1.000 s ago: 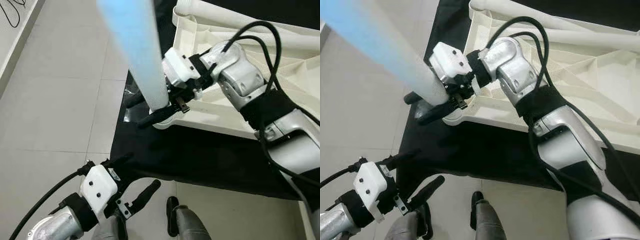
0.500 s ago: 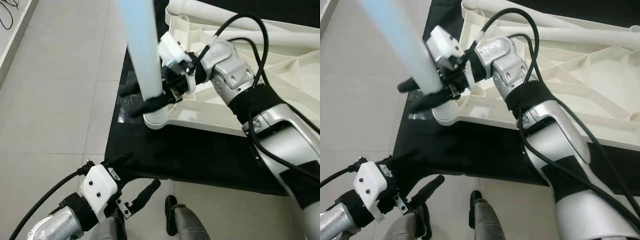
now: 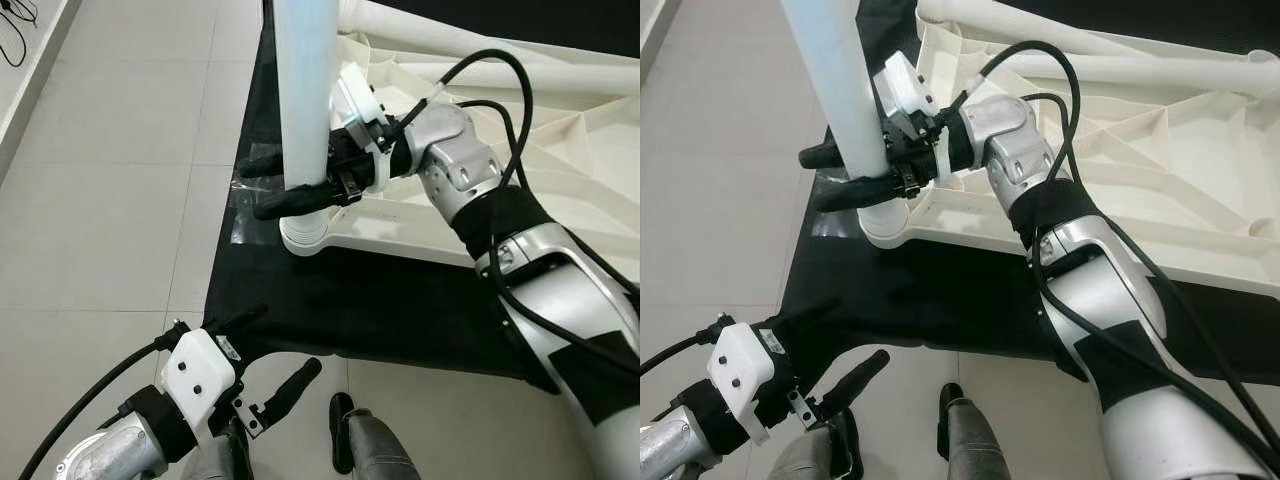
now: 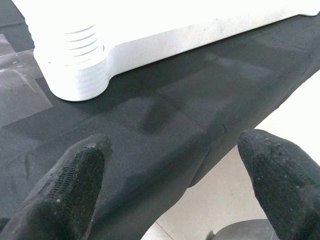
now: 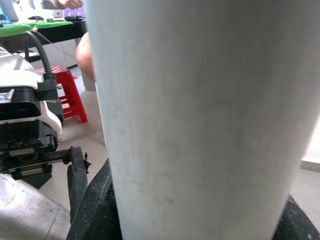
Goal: Building children table
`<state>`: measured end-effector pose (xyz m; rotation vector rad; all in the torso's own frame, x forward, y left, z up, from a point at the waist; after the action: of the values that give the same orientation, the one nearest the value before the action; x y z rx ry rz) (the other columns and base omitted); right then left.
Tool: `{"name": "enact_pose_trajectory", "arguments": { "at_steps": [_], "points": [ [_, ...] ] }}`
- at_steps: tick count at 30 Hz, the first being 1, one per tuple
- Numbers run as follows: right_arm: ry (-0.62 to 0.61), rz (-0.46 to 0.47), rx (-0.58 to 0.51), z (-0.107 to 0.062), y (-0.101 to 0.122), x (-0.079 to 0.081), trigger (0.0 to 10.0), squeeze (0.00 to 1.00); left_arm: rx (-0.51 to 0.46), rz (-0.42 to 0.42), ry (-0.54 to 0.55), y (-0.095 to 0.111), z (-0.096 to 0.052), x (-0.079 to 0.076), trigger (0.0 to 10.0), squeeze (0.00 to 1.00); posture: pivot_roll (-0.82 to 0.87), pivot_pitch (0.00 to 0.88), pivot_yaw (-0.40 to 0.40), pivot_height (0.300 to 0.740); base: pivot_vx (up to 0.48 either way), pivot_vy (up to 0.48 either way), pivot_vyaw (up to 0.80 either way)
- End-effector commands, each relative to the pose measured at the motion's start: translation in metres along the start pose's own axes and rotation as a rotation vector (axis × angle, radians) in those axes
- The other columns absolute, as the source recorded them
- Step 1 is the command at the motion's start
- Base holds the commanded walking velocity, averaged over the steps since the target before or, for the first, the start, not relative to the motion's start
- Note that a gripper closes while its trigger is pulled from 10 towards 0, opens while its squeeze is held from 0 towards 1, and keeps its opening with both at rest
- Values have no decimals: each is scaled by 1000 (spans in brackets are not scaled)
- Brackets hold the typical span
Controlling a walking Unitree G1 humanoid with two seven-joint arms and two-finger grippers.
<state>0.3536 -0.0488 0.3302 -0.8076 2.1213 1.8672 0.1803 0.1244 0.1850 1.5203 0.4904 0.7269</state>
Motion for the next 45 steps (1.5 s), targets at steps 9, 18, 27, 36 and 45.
{"name": "enact_pose_trajectory", "arguments": {
  "at_steps": [9, 18, 27, 36, 45],
  "points": [
    [-230, 182, 211, -7, -67, 13, 10000, 0, 25, -15, -6, -9, 0, -2, 10000, 0, 39, 459, -54, 740, 0, 0, 0],
    [-520, 224, 291, -26, -80, 7, 10000, 0, 25, -15, -1, -10, 1, 0, 10000, 0, 29, 457, -53, 740, 0, 0, 0],
    [-1014, 309, 394, -33, -104, 33, 10000, 0, 29, -11, 2, -13, 0, 4, 10000, 0, 25, 442, -55, 740, 0, 0, 0],
    [-1311, 435, 339, 12, -112, 74, 10000, 0, 34, -3, 7, -16, 2, 9, 10000, 0, 28, 417, -38, 740, 0, 0, 0],
    [-1422, 410, 321, 9, -99, 53, 10000, 0, 41, 14, 22, -22, 5, 14, 10000, 0, 43, 386, -38, 740, 0, 0, 0]
  ]
}}
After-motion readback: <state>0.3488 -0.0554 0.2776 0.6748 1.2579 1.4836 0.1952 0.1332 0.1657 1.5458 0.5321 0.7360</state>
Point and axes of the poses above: a point about 5 cm out from each wrist's last joint towards the gripper, its own z axis pointing out of the wrist towards the gripper, its own y axis along the axis of the wrist's last joint, x = y × z, the point moved 1 cm from there along z, pointing out of the wrist towards the gripper, and after that the axes turned 5 degrees about -z, right-handed, at the moved point
